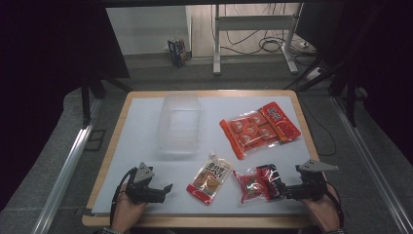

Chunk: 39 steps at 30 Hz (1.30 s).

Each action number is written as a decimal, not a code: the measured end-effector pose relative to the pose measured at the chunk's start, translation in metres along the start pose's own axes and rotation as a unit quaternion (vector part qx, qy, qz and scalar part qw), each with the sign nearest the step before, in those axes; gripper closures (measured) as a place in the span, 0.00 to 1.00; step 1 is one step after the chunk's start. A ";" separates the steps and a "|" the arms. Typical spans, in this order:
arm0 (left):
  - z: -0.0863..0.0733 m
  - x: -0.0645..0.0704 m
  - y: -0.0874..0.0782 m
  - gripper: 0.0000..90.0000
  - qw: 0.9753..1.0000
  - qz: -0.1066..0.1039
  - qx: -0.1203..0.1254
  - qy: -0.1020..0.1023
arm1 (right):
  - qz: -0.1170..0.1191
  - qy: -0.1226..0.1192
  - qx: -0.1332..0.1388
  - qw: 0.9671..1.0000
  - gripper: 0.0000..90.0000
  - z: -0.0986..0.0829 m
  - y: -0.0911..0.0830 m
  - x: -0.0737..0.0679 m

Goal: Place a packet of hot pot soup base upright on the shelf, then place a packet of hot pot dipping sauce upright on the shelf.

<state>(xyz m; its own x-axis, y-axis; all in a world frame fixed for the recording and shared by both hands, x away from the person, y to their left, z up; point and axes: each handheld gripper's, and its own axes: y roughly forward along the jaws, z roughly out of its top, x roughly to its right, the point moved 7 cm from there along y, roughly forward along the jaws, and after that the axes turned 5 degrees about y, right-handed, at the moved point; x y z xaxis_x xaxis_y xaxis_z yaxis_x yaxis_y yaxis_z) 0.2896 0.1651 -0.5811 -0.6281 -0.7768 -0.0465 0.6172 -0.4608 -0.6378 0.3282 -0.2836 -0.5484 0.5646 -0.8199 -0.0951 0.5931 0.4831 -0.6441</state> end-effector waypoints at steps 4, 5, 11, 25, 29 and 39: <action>0.000 0.002 0.001 0.04 1.000 -0.002 -0.001 0.005 | -0.001 -0.002 -0.001 1.000 0.00 0.000 0.001 -0.001; 0.000 0.002 0.001 0.04 1.000 -0.002 -0.001 0.005 | -0.001 -0.002 -0.001 1.000 0.00 0.000 0.001 -0.001; 0.001 0.002 0.000 0.04 1.000 -0.002 0.003 0.007 | -0.007 0.000 -0.002 1.000 0.00 0.000 0.001 0.001; 0.001 0.002 0.001 0.04 1.000 -0.002 0.003 0.012 | -0.012 -0.003 -0.003 1.000 0.00 0.004 0.005 0.005; 0.001 0.002 0.000 0.04 1.000 -0.002 0.006 0.010 | -0.013 -0.002 -0.005 1.000 0.01 0.006 0.007 0.007; 0.002 -0.002 -0.004 0.05 1.000 0.007 0.015 -0.010 | -0.016 0.008 -0.001 1.000 0.01 0.013 0.009 0.013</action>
<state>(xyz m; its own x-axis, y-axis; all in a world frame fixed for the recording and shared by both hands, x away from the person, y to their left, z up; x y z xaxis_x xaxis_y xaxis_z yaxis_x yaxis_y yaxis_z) 0.2896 0.1675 -0.5774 -0.6099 -0.7915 -0.0391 0.6399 -0.4628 -0.6135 0.3485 -0.2855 -0.5453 0.5361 -0.8396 -0.0875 0.6093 0.4566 -0.6483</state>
